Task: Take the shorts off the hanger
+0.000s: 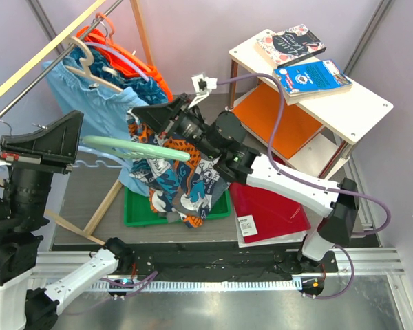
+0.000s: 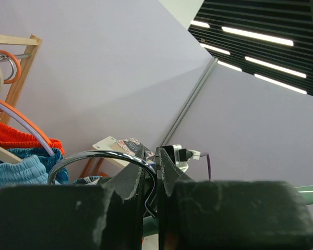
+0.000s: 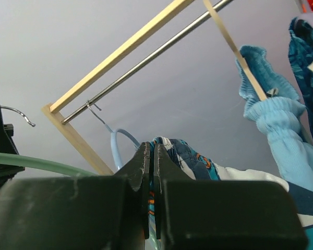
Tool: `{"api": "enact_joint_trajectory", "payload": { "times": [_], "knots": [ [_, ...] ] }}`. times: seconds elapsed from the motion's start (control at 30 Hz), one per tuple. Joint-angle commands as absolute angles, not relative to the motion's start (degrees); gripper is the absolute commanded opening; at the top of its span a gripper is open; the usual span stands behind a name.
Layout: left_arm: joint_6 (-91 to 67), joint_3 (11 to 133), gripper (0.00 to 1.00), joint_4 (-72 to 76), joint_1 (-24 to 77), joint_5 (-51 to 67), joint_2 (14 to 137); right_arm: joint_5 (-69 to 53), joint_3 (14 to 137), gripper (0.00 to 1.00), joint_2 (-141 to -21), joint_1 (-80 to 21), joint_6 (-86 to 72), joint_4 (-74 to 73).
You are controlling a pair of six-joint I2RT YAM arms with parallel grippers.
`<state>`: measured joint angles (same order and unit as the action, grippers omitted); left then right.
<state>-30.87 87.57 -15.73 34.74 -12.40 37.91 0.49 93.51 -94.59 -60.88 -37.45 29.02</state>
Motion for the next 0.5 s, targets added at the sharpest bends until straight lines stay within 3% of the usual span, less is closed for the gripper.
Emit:
{"api": "enact_joint_trajectory", "payload": {
  "times": [0.0,0.2,0.47],
  "knots": [
    [-30.5,87.4,0.01,-13.2,34.5,-13.1,37.2,2.5,85.5,0.01,-88.6,-58.0,-41.5,35.6],
    [-30.5,87.0,0.01,-12.9,34.5,-13.2,37.0,5.6,74.5,0.01,-84.7,-55.6,-41.5,33.8],
    [-30.5,86.4,0.01,-13.3,34.5,-12.9,36.4,5.4,64.0,0.01,-82.6,-55.5,-36.8,21.0]
  ]
}}
